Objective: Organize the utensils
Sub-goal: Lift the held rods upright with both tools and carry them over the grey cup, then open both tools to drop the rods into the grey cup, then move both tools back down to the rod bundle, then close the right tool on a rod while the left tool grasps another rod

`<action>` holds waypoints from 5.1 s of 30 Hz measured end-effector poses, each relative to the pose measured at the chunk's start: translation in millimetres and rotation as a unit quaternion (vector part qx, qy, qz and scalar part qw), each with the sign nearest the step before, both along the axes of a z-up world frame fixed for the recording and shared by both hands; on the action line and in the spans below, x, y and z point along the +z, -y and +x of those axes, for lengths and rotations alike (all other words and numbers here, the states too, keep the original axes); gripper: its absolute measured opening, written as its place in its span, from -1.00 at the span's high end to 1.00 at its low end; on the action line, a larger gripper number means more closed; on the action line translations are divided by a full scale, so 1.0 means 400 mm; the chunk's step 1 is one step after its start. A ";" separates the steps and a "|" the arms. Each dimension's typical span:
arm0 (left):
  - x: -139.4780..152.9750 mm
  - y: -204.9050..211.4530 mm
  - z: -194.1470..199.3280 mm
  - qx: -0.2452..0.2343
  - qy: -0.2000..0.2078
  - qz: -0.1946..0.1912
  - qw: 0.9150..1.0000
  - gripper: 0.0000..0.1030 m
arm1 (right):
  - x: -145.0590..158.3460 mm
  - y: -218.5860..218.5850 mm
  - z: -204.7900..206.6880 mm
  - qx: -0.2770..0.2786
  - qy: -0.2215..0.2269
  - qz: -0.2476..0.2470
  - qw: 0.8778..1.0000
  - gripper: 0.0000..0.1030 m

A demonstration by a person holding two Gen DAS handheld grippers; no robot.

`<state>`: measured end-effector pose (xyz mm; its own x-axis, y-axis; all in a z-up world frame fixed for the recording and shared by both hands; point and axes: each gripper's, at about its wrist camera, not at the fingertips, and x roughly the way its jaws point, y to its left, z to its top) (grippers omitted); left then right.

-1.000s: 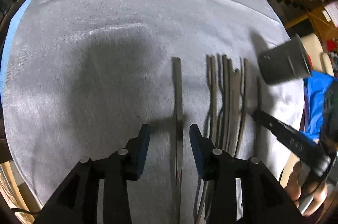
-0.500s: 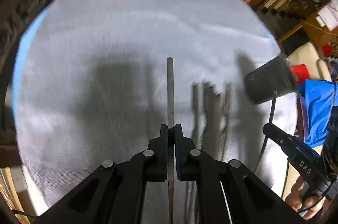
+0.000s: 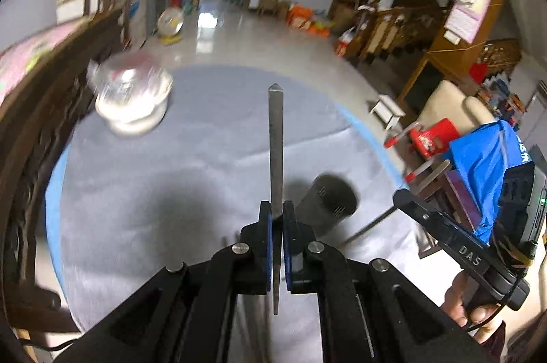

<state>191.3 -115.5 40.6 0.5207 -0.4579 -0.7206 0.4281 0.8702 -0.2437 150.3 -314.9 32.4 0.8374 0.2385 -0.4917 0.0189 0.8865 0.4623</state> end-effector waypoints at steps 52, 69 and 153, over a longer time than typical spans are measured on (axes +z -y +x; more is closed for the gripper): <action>-0.305 -0.189 -0.094 0.103 -0.122 0.042 0.986 0.01 | -0.198 0.071 -0.173 -0.083 -0.086 0.108 0.987 -0.02; -0.428 -0.073 -0.164 0.046 -0.160 0.065 0.984 -0.22 | -0.337 -0.041 -0.134 -0.045 -0.177 0.067 0.981 0.19; -0.520 -0.122 -0.101 0.057 -0.171 0.107 0.978 0.44 | -0.473 -0.078 -0.069 0.006 -0.309 0.022 0.951 0.83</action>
<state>151.1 -66.7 -167.4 0.2715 -0.2314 -0.9342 0.2511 0.9541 -0.1634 122.8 -283.9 -156.9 0.3898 0.2784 -0.8778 0.2888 0.8681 0.4036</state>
